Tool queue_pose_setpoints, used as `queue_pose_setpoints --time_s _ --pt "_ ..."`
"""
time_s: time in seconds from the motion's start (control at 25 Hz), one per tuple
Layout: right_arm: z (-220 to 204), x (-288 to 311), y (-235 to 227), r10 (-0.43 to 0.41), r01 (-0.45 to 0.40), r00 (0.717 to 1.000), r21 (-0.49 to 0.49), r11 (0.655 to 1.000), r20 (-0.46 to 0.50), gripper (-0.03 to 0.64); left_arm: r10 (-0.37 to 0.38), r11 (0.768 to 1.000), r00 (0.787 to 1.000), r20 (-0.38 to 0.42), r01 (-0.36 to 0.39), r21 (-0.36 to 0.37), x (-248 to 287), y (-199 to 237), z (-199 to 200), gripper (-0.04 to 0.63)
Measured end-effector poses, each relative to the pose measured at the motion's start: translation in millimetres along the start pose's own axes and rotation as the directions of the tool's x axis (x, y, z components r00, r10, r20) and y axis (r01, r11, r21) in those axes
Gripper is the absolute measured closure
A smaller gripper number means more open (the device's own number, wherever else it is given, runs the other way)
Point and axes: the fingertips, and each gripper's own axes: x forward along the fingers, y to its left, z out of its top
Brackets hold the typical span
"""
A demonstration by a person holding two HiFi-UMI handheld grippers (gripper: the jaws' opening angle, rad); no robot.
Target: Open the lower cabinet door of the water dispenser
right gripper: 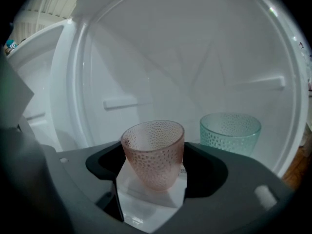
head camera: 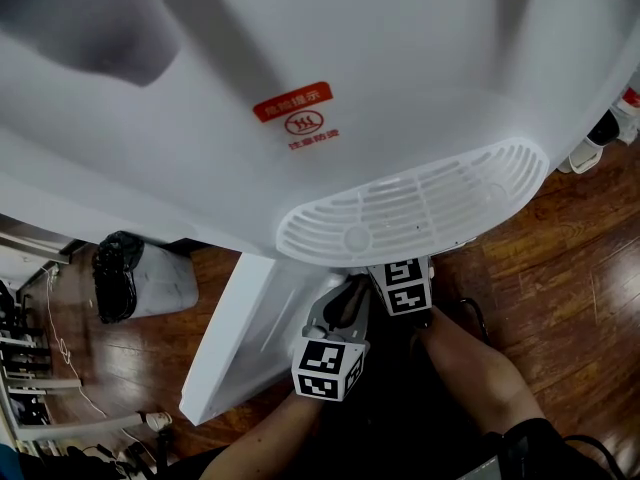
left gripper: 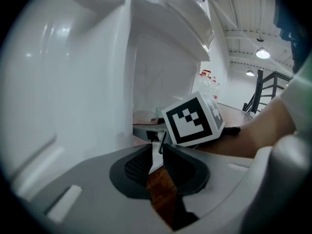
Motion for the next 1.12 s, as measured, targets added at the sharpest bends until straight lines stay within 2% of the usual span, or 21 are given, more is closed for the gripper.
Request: queue_pose_setpoints --time_s 0.44,0.68,0.76,0.96,1.12 --pt "-8 -27 3 0.032 -0.032 0.999 -0.014 0.999 -0.021 0.247 -0.023 0.999 0.999 0.025 0.022 0.036 -9 -9 10 0.549" --pt "1 -54 4 0.050 -0.051 0.998 -0.009 0.999 -0.029 0.249 -0.024 0.999 0.999 0.029 0.024 0.022 -15 -15 15 0.549" --pt "1 -66 7 0.059 -0.059 0.997 0.006 0.998 -0.046 0.247 -0.027 0.999 0.999 0.030 0.026 0.039 -21 -16 16 0.549" --pt "16 -94 10 0.085 -0.086 0.995 -0.013 0.996 -0.058 0.247 -0.043 0.990 0.999 0.023 0.039 0.136 -35 -17 28 0.549" --pt "34 -122 12 0.108 -0.110 0.993 -0.026 0.994 -0.057 0.247 -0.017 0.989 0.999 0.052 0.010 0.146 -50 -12 48 0.549"
